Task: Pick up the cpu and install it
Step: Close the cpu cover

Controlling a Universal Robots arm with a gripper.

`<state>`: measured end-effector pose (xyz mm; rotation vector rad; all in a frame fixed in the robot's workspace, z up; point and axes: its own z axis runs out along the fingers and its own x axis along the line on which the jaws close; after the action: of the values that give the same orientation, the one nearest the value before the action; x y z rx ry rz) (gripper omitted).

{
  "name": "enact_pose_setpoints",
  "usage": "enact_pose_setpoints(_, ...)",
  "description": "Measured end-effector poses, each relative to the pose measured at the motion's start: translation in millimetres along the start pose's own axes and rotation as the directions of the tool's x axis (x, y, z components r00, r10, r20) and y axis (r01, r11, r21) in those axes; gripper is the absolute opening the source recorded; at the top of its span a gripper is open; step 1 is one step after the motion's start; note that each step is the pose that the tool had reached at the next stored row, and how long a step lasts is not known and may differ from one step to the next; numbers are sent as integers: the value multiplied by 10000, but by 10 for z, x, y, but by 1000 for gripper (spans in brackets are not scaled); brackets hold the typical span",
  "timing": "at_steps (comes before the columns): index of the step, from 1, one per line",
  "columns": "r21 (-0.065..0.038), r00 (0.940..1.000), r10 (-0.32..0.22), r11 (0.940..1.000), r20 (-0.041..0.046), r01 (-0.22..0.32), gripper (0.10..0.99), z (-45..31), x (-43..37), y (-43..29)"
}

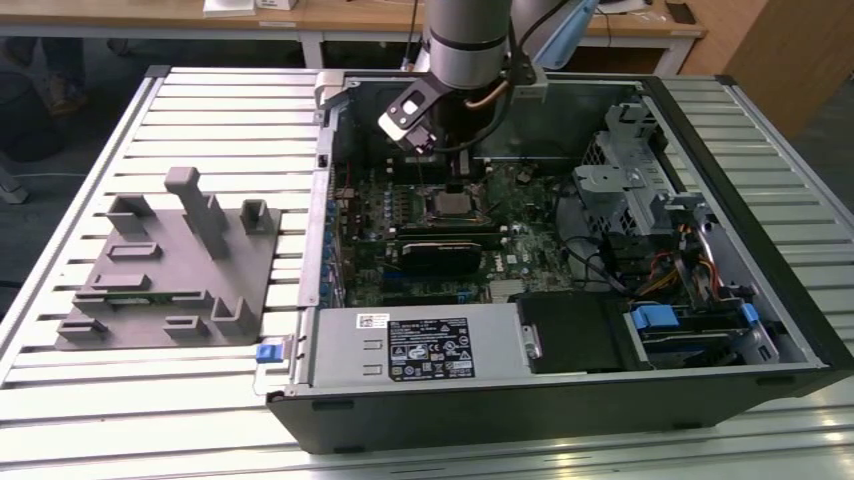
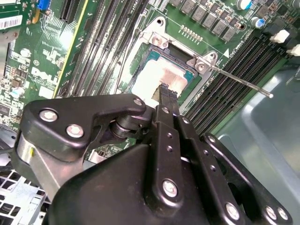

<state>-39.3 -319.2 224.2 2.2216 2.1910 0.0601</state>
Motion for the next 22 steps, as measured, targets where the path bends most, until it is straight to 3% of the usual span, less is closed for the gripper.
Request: enact_pose_setpoints(22, 1, 10000, 0, 10000, 4, 0, 106, -45, 6, 2)
